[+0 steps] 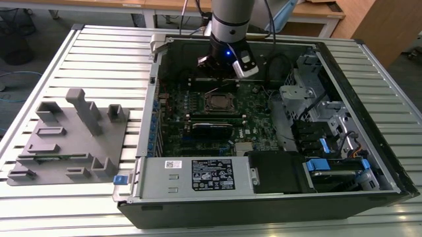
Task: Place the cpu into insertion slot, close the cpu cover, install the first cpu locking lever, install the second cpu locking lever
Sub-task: 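Install the first cpu locking lever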
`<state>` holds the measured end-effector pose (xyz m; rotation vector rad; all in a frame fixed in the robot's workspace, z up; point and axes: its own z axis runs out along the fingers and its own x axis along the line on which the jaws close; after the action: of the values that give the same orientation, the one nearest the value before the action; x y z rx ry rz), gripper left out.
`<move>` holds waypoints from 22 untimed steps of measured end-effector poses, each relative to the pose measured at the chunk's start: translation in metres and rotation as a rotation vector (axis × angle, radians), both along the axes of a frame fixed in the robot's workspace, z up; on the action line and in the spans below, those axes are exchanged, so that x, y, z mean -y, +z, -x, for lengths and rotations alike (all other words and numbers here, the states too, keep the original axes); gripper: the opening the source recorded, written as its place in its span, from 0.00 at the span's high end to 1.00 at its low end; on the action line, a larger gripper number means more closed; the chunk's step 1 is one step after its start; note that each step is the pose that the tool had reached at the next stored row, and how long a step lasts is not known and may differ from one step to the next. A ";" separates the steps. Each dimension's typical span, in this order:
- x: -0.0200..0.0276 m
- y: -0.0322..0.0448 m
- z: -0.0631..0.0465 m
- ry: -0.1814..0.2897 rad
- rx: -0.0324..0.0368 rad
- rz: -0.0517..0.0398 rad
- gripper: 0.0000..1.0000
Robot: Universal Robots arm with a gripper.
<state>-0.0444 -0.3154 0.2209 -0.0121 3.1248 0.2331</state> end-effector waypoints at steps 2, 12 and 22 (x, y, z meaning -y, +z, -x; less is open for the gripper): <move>0.0000 -0.0005 -0.001 0.000 0.0000 -0.0001 0.89; -0.0001 -0.0110 -0.002 0.000 0.0000 0.0001 0.89; -0.0007 -0.0153 -0.004 0.000 -0.0001 0.0001 0.89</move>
<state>-0.0409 -0.3147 0.2056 -0.0121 3.1249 0.2330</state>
